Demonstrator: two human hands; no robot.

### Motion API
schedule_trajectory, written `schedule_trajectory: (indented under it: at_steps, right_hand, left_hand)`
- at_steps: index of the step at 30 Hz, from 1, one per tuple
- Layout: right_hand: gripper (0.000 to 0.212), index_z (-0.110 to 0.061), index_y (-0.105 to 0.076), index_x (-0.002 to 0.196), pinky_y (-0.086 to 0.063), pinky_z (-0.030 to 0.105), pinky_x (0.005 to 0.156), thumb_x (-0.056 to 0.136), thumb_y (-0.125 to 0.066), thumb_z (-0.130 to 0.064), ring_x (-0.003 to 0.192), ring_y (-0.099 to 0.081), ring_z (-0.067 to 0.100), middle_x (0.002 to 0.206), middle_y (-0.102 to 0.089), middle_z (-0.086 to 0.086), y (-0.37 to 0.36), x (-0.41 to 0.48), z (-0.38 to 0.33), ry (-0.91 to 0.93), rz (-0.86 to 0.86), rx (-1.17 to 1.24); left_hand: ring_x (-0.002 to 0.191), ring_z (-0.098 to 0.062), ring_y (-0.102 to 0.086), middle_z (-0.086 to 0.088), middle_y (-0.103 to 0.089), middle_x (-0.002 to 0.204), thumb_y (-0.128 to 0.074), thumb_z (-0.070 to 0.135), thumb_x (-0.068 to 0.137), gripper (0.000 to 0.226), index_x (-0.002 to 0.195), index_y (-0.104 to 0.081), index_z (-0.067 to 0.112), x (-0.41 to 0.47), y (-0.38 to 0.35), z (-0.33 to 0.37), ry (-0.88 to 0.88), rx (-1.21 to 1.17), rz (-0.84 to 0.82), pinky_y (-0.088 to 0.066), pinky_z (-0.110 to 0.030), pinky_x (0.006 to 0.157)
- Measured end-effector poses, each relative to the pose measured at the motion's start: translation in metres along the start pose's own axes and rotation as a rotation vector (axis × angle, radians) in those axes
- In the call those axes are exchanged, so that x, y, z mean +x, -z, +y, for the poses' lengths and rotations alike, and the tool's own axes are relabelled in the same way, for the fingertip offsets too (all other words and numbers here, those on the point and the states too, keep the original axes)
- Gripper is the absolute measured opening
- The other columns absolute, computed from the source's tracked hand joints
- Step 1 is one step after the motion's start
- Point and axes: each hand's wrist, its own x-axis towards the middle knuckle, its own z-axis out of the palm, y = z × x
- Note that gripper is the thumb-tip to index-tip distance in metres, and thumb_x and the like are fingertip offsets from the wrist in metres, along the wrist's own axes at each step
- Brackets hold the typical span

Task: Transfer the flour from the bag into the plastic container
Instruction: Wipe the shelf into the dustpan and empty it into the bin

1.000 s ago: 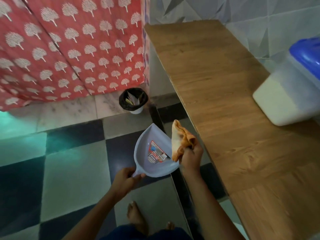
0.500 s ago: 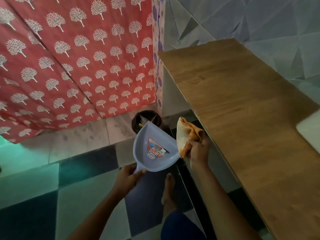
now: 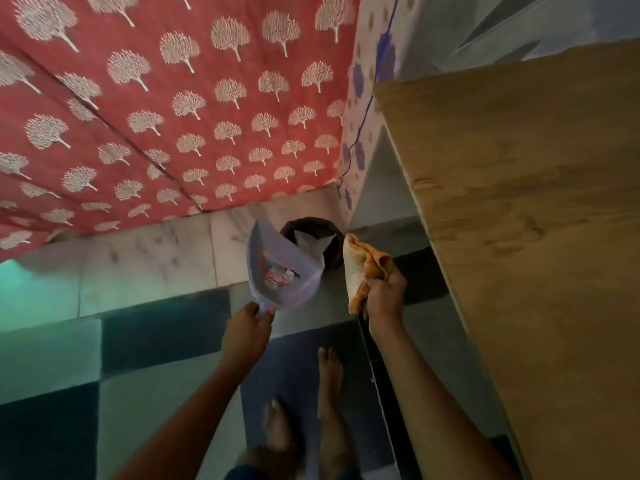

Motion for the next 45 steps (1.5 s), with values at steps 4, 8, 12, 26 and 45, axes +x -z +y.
schedule_trajectory:
  at_steps: [4, 8, 12, 26, 45]
  right_hand:
    - [0.043, -0.044, -0.063, 0.093, -0.054, 0.038, 0.089, 0.095, -0.052, -0.003, 0.114, -0.059, 0.019, 0.103, -0.062, -0.020, -0.049, 0.095, 0.034, -0.038, 0.012, -0.029]
    - [0.039, -0.042, -0.060, 0.091, -0.050, 0.026, 0.069, 0.098, -0.052, -0.005, 0.104, -0.062, 0.017, 0.100, -0.059, -0.019, -0.086, 0.170, 0.075, -0.070, 0.056, -0.037]
    - [0.046, -0.033, -0.062, 0.086, -0.050, 0.048, 0.096, 0.093, -0.047, 0.010, 0.081, -0.064, 0.002, 0.093, -0.062, -0.017, -0.106, 0.222, 0.121, -0.124, 0.120, -0.057]
    - [0.046, -0.037, -0.065, 0.089, -0.046, 0.045, 0.106, 0.094, -0.051, 0.007, 0.087, -0.059, -0.007, 0.084, -0.067, -0.029, -0.130, 0.275, 0.147, -0.190, 0.108, -0.019]
    - [0.050, -0.038, -0.065, 0.095, -0.049, 0.049, 0.099, 0.090, -0.048, 0.008, 0.114, -0.060, 0.022, 0.103, -0.064, -0.017, -0.092, 0.285, 0.195, -0.211, 0.175, -0.058]
  left_hand:
    - [0.069, -0.016, -0.056, 0.002, -0.058, 0.078, -0.046, 0.039, 0.102, 0.030, 0.087, -0.060, 0.018, 0.113, -0.042, 0.010, -0.010, 0.194, 0.042, -0.038, -0.029, 0.060]
    - [0.078, -0.022, -0.062, -0.003, -0.066, 0.095, -0.048, 0.020, 0.098, 0.014, 0.098, -0.062, 0.017, 0.211, -0.089, 0.004, -0.036, 0.380, 0.028, -0.041, -0.032, 0.064]
    - [0.090, -0.034, -0.070, -0.010, -0.070, 0.102, -0.052, 0.013, 0.095, 0.015, 0.106, -0.062, 0.013, 0.277, -0.124, -0.005, -0.105, 0.563, -0.039, -0.041, -0.036, 0.067]
    - [0.080, -0.033, -0.072, -0.013, -0.070, 0.103, -0.060, 0.011, 0.087, 0.045, 0.131, -0.053, 0.005, 0.321, -0.143, -0.033, -0.381, 0.952, -0.073, -0.054, -0.039, 0.060]
    - [0.063, -0.018, -0.068, 0.000, -0.072, 0.071, -0.059, 0.042, 0.097, 0.025, 0.088, -0.071, 0.021, 0.339, -0.168, -0.081, -0.027, -0.047, -0.185, -0.058, -0.040, 0.069]
